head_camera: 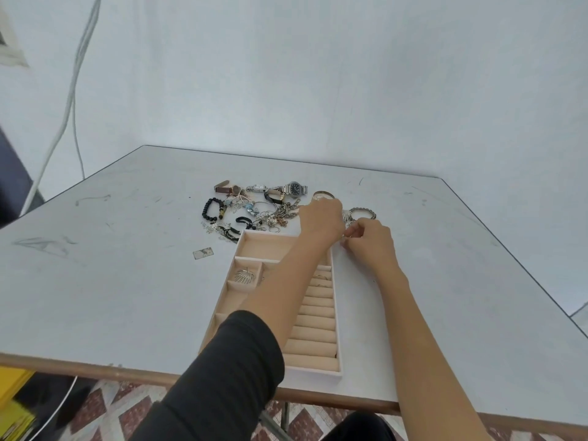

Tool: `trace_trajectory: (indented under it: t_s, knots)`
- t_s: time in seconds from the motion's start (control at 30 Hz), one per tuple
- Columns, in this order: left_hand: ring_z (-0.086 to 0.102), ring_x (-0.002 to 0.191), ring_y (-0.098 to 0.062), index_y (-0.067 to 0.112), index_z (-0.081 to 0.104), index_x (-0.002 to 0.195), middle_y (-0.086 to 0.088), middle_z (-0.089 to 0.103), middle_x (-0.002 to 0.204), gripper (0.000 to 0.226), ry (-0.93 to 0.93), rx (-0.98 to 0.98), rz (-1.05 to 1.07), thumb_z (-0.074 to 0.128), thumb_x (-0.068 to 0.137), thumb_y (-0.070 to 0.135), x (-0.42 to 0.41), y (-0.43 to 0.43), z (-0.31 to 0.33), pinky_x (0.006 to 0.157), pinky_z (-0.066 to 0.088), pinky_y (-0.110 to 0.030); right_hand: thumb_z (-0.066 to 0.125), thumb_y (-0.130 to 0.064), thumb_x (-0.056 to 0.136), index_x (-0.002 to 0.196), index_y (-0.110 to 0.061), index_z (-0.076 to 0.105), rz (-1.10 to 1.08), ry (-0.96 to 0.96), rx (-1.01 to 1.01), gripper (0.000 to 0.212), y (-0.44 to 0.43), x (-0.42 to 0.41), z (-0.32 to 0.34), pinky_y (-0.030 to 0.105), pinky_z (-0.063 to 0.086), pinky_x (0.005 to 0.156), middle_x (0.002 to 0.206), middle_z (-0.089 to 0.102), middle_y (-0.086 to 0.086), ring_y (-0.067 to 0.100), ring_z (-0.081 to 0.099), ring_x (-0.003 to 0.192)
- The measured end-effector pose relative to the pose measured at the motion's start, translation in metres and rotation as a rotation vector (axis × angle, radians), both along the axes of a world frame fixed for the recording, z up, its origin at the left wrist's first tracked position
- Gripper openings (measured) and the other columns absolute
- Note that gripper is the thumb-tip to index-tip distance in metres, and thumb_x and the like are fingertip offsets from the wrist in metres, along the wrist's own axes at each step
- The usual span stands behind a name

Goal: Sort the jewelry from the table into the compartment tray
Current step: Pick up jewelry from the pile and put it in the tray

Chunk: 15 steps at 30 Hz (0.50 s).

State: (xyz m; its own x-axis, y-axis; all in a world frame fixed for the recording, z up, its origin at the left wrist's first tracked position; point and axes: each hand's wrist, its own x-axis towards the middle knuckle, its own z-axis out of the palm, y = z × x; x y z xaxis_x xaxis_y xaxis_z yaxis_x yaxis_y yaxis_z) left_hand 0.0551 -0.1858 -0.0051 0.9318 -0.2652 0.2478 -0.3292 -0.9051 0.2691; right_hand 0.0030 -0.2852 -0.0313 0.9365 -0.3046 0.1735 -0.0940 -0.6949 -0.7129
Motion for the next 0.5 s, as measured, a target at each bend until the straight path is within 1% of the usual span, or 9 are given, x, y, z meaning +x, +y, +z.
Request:
trace_trajectory:
  t_s: [0.07,0.1,0.17,0.2,0.27,0.3,0.33,0.4,0.5]
  knots:
    - [0.062,0.097,-0.022,0.023,0.067,0.09,-0.001,0.067,0.104,0.009,0.082,-0.16,-0.061,0.06,0.083,0.025,0.001,0.01,0.012,0.071,0.04,-0.027,0.066,-0.01,0.076,0.08,-0.021,0.063,0.003,-0.005,0.017,0.012,-0.001,-0.001,0.001,0.027,0.041,0.067,0.078,0.062,-0.005,0.017,0.059,0.081]
    - [0.062,0.089,-0.019,0.026,0.065,0.083,0.003,0.069,0.099,0.003,0.127,-0.267,-0.099,0.064,0.082,0.029,-0.001,0.018,0.021,0.069,0.041,-0.026,0.067,-0.011,0.077,0.08,-0.021,0.064,0.006,-0.011,0.029,0.012,-0.002,0.0,0.001,0.027,0.04,0.067,0.077,0.061,-0.007,0.016,0.058,0.08]
    - [0.061,0.074,-0.011,0.024,0.066,0.079,0.01,0.069,0.087,0.008,0.199,-0.525,-0.172,0.071,0.079,0.031,-0.008,0.043,0.038,0.064,0.045,-0.024,0.069,-0.012,0.079,0.087,-0.02,0.067,0.022,-0.032,0.06,0.013,-0.002,0.001,0.002,0.028,0.042,0.072,0.072,0.058,-0.011,0.014,0.056,0.08]
    - [0.062,0.074,-0.01,0.02,0.068,0.08,0.011,0.07,0.085,0.011,0.227,-0.661,-0.212,0.073,0.078,0.029,-0.014,0.057,0.047,0.064,0.048,-0.026,0.069,-0.011,0.08,0.094,-0.019,0.069,0.037,-0.043,0.077,0.016,-0.002,0.002,0.003,0.029,0.043,0.075,0.071,0.055,-0.012,0.014,0.055,0.079]
    - [0.067,0.088,-0.012,0.016,0.069,0.084,0.009,0.073,0.095,0.011,0.269,-0.873,-0.266,0.074,0.08,0.024,-0.027,0.09,0.059,0.075,0.052,-0.027,0.065,-0.009,0.083,0.103,-0.019,0.071,0.065,-0.06,0.098,0.024,0.0,0.003,0.003,0.031,0.044,0.079,0.071,0.054,-0.012,0.012,0.052,0.073]
    - [0.067,0.094,-0.013,0.016,0.068,0.083,0.007,0.073,0.099,0.008,0.275,-0.951,-0.272,0.073,0.081,0.022,-0.032,0.108,0.061,0.078,0.052,-0.026,0.063,-0.008,0.084,0.103,-0.02,0.071,0.076,-0.066,0.1,0.024,0.001,0.003,0.003,0.031,0.044,0.079,0.071,0.053,-0.013,0.009,0.05,0.069]
    - [0.067,0.096,-0.013,0.016,0.066,0.082,0.005,0.073,0.1,0.007,0.263,-1.011,-0.261,0.073,0.082,0.02,-0.037,0.125,0.062,0.079,0.052,-0.026,0.062,-0.009,0.084,0.1,-0.021,0.072,0.084,-0.073,0.099,0.022,0.003,0.003,0.002,0.032,0.045,0.078,0.07,0.054,-0.013,0.007,0.049,0.067]
    - [0.067,0.095,-0.012,0.015,0.065,0.083,0.002,0.074,0.098,0.009,0.196,-1.067,-0.183,0.073,0.081,0.019,-0.045,0.156,0.058,0.079,0.051,-0.025,0.062,-0.009,0.084,0.092,-0.023,0.073,0.093,-0.083,0.095,0.019,0.006,0.002,0.003,0.035,0.047,0.078,0.071,0.056,-0.013,0.005,0.049,0.065]
    - [0.066,0.083,-0.008,0.014,0.067,0.081,0.0,0.074,0.09,0.008,0.12,-1.084,-0.054,0.075,0.079,0.018,-0.053,0.192,0.038,0.078,0.05,-0.028,0.067,-0.01,0.081,0.086,-0.024,0.072,0.113,-0.084,0.096,0.015,0.012,0.001,0.006,0.041,0.052,0.081,0.072,0.058,-0.011,0.013,0.054,0.067]
